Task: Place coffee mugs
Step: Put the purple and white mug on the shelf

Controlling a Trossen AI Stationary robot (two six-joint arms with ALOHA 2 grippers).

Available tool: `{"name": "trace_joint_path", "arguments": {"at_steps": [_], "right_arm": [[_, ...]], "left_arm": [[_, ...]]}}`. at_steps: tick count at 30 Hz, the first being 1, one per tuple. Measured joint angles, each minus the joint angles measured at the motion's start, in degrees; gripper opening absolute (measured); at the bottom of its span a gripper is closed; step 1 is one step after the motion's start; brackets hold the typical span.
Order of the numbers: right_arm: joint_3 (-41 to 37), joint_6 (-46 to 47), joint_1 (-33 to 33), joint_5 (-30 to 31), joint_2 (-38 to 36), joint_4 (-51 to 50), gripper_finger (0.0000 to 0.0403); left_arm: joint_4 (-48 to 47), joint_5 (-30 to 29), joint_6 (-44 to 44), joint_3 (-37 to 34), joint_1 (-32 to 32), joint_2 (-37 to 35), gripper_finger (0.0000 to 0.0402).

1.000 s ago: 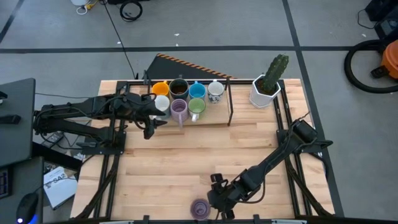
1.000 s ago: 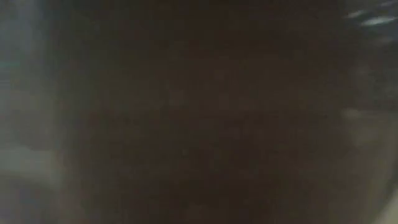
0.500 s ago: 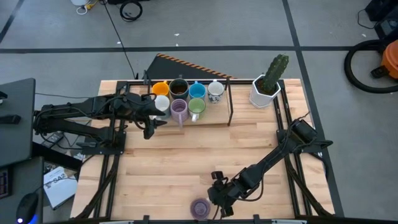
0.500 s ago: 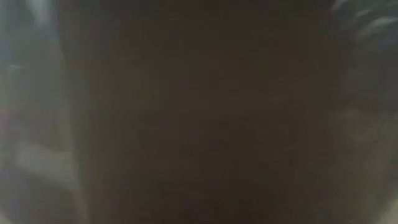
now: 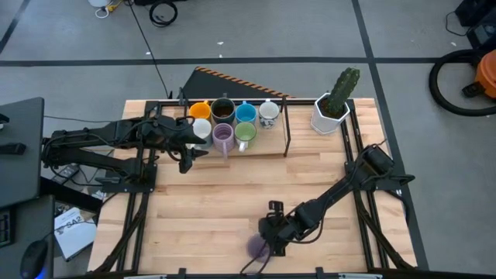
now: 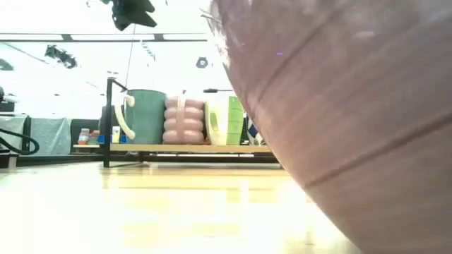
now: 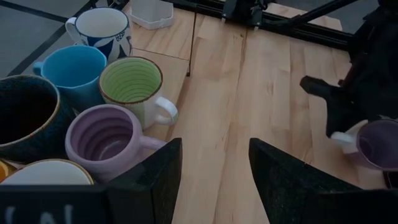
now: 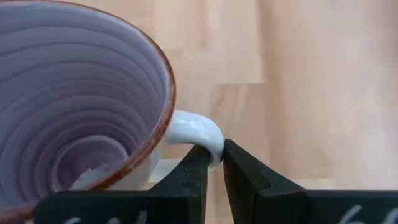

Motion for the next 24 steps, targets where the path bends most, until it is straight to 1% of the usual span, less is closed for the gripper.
{"name": "trace_joint_path", "arguments": {"at_steps": [8, 17, 24], "right_arm": [[-0.02, 1.16, -0.28, 5.45, -1.26, -1.61, 0.0041], [0.0, 5.8, 0.32, 11.31, -1.26, -4.98, 0.0041], [0.0, 13.04, 1.76, 19.82, -1.88, -11.64, 0.0041]], "left_arm": [[-0.11, 0.0, 0.03, -0.02, -0.02, 0.01, 0.0192], [-0.33, 0.02, 0.06, -0.02, -0.02, 0.01, 0.0192], [-0.48, 0.02, 0.03, -0.02, -0.02, 0.02, 0.0192]]}}
